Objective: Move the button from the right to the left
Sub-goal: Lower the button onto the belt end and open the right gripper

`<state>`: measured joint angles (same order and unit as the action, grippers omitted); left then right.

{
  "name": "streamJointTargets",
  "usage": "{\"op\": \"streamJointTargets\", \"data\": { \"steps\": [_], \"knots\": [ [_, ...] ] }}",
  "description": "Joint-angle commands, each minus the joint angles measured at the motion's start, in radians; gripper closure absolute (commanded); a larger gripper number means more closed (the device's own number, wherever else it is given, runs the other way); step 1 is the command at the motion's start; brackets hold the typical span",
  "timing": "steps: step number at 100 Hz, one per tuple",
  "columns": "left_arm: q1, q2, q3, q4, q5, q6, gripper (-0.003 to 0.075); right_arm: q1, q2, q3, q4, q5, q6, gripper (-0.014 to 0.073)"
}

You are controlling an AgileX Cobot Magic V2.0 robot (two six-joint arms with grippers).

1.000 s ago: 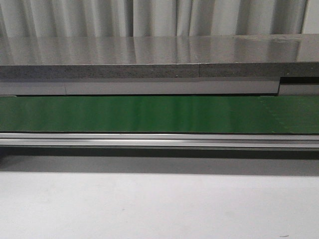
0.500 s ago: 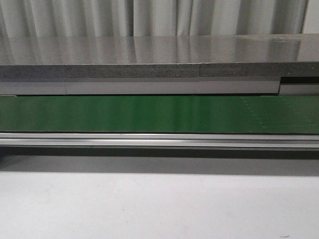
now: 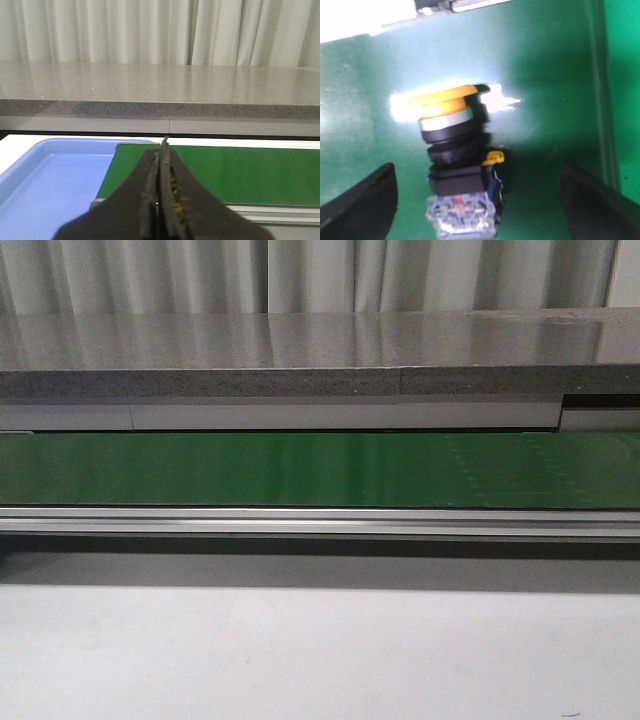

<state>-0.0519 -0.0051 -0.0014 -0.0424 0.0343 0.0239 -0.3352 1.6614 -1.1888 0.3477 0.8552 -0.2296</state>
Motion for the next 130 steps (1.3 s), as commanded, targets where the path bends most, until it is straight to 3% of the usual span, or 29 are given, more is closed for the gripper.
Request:
{"op": "streamJointTargets", "data": {
  "steps": [1,36,45,62,72,109,130],
  "knots": [
    [0.003,-0.032,0.045,-0.009,-0.086,-0.008,0.0741,-0.001,-0.100,-0.027,0.050,0.001,-0.002,-0.0060],
    [0.003,-0.032,0.045,-0.009,-0.086,-0.008,0.0741,0.009,-0.313,-0.026,0.061,0.072,-0.068,-0.0031],
    [0.003,-0.032,0.045,-0.009,-0.086,-0.008,0.0741,0.024,-0.358,-0.026,0.059,0.081,-0.068,0.0101],
    [0.003,-0.032,0.045,-0.009,-0.086,-0.008,0.0741,0.075,-0.434,-0.005,0.012,0.096,-0.068,0.0492],
    [0.003,-0.032,0.045,-0.009,-0.086,-0.008,0.0741,0.109,-0.491,0.043,-0.023,0.060,-0.068,0.0664],
    [0.003,-0.032,0.045,-0.009,-0.086,-0.008,0.0741,0.192,-0.735,0.363,-0.024,-0.222,-0.059,0.0661],
    [0.003,-0.032,0.045,-0.009,-0.086,-0.008,0.0741,0.212,-0.887,0.501,-0.030,-0.406,0.067,0.0661]
  ]
}}
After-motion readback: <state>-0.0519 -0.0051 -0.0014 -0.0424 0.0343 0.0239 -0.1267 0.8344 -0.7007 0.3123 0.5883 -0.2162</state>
